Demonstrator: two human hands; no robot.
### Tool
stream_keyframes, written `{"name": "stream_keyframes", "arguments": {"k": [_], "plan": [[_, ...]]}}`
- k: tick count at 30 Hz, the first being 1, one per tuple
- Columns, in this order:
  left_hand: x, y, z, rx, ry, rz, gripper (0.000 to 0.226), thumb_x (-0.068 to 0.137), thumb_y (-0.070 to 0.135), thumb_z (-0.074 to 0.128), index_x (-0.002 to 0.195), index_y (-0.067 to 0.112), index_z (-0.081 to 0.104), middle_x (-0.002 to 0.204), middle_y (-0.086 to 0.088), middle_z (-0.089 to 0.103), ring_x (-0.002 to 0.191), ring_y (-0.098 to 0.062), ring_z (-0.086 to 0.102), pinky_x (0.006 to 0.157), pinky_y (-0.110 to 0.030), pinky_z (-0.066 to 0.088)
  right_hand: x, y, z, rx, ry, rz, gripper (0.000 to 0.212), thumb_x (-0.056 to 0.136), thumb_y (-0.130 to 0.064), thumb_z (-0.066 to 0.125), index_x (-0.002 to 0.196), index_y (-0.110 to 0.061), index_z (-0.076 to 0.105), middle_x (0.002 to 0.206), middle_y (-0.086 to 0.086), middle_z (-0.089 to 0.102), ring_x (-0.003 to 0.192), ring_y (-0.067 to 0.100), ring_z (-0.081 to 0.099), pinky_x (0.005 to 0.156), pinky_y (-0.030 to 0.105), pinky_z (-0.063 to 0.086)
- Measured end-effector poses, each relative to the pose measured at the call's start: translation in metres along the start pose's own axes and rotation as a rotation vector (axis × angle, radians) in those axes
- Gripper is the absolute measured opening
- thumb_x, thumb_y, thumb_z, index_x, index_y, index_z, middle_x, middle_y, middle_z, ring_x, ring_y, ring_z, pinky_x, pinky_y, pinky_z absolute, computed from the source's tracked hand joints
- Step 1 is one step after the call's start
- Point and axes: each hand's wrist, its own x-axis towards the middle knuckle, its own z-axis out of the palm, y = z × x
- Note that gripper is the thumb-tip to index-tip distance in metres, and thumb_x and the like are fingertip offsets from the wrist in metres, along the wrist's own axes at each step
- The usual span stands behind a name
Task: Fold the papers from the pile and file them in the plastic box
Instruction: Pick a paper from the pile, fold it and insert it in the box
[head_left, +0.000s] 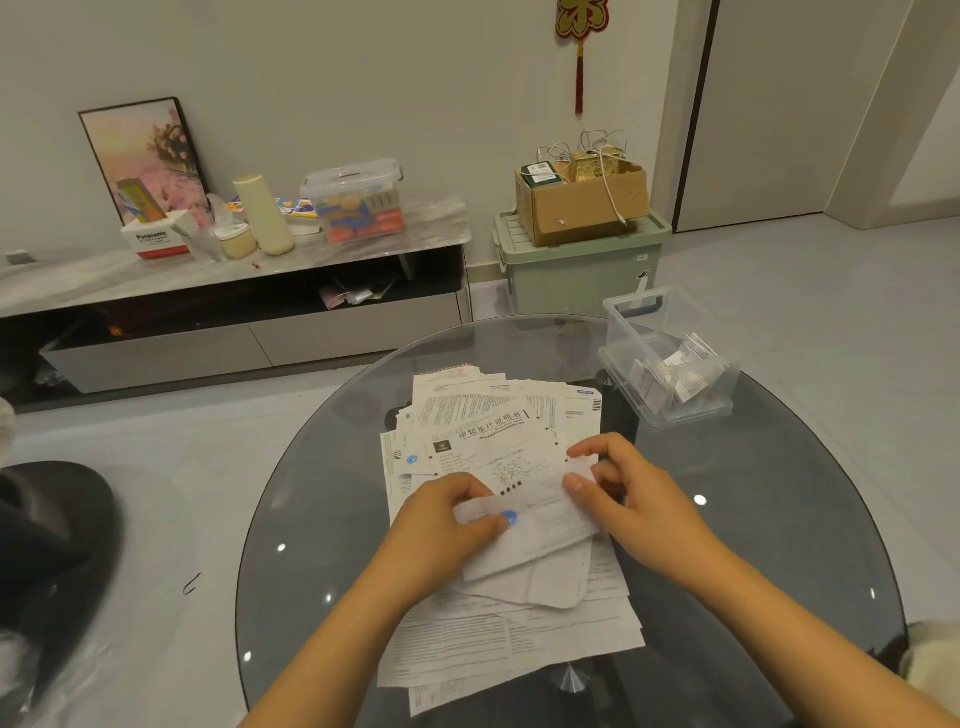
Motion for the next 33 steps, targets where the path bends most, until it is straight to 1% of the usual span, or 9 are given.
{"name": "stream_keyframes", "arguments": {"k": [2,5,11,14,17,20,24,28,33], "plan": [[0.004,-0.002,0.000,-0.058,0.076,-0.030,0.015,0.083,0.030,0.069,0.081,0.018,0.060,0.081,0.012,0.061,0.075,-0.005,0.055,0.065,-0.020,0.041,0.001,-0.003,-0.001,0.047,-0.058,0.043,0.034,0.085,-0.039,0.061,0.114,-0.039,0.041,0.092,-0.018,0.067,0.085,-0.008,0.060,0.067,0.005,0.043],[0.008,-0.004,-0.001,-0.184,0.136,-0.073,0.017,0.083,0.029,0.069,0.083,0.015,0.060,0.081,0.011,0.063,0.073,-0.007,0.056,0.063,-0.022,0.039,0.002,-0.004,0.000,0.038,-0.105,0.065,0.056,0.078,-0.042,0.068,0.123,-0.042,0.034,0.110,-0.021,0.064,0.105,-0.007,0.055,0.080,0.007,0.039],[0.008,-0.003,-0.003,-0.412,0.157,-0.099,0.017,0.084,0.031,0.068,0.095,0.020,0.061,0.095,0.002,0.068,0.082,-0.015,0.065,0.072,-0.036,0.056,0.006,0.000,0.001,0.037,-0.065,0.079,0.044,0.086,-0.024,0.065,0.113,-0.044,0.037,0.102,-0.023,0.066,0.096,-0.005,0.061,0.079,0.013,0.048],[0.007,0.000,0.001,-0.371,0.143,-0.075,0.044,0.082,0.041,0.066,0.119,0.031,0.044,0.107,0.006,0.064,0.090,-0.010,0.066,0.076,-0.033,0.056,0.006,0.002,0.004,0.011,0.010,0.111,0.051,0.087,-0.022,0.063,0.126,-0.036,0.034,0.105,-0.017,0.065,0.095,0.001,0.062,0.083,0.027,0.053],[0.007,-0.001,0.008,-0.203,0.081,-0.030,0.087,0.078,0.040,0.071,0.141,0.042,0.011,0.119,0.012,0.049,0.092,-0.004,0.062,0.071,-0.018,0.051,0.007,0.003,0.007,-0.037,0.075,0.114,0.067,0.087,-0.019,0.064,0.139,-0.030,0.024,0.113,-0.012,0.061,0.104,0.010,0.061,0.085,0.031,0.054],[0.009,-0.008,0.016,-0.023,0.044,0.040,0.106,0.075,0.034,0.077,0.144,0.045,-0.003,0.139,0.007,0.031,0.111,-0.010,0.052,0.091,-0.028,0.049,0.009,0.006,0.010,-0.119,0.057,0.102,0.089,0.084,-0.020,0.067,0.146,-0.034,0.005,0.126,-0.008,0.052,0.114,0.015,0.055,0.092,0.034,0.050],[0.010,-0.015,0.025,0.230,-0.024,0.108,0.101,0.080,0.036,0.072,0.146,0.041,-0.005,0.147,0.009,0.009,0.124,-0.010,0.036,0.096,-0.019,0.039,0.010,0.014,0.013,-0.284,-0.024,0.098,0.094,0.080,-0.033,0.070,0.146,-0.040,0.004,0.133,-0.006,0.037,0.121,0.018,0.043,0.099,0.034,0.044],[0.012,-0.021,0.029,0.394,-0.029,0.128,0.075,0.084,0.042,0.065,0.145,0.039,0.022,0.150,0.011,-0.005,0.137,-0.011,0.014,0.114,-0.031,0.023,0.009,0.017,0.010,-0.461,-0.087,0.140,0.075,0.079,-0.047,0.067,0.141,-0.044,0.026,0.124,-0.008,0.029,0.115,0.017,0.029,0.106,0.032,0.030],[0.013,-0.018,0.022,0.701,-0.058,0.256,0.058,0.089,0.054,0.050,0.142,0.038,0.033,0.155,0.009,-0.018,0.142,-0.018,-0.011,0.116,-0.038,0.000,0.006,0.014,-0.001,-0.727,-0.186,0.067,0.069,0.080,-0.059,0.058,0.141,-0.046,0.026,0.146,-0.007,0.011,0.133,0.017,0.011,0.111,0.033,0.008]]}}
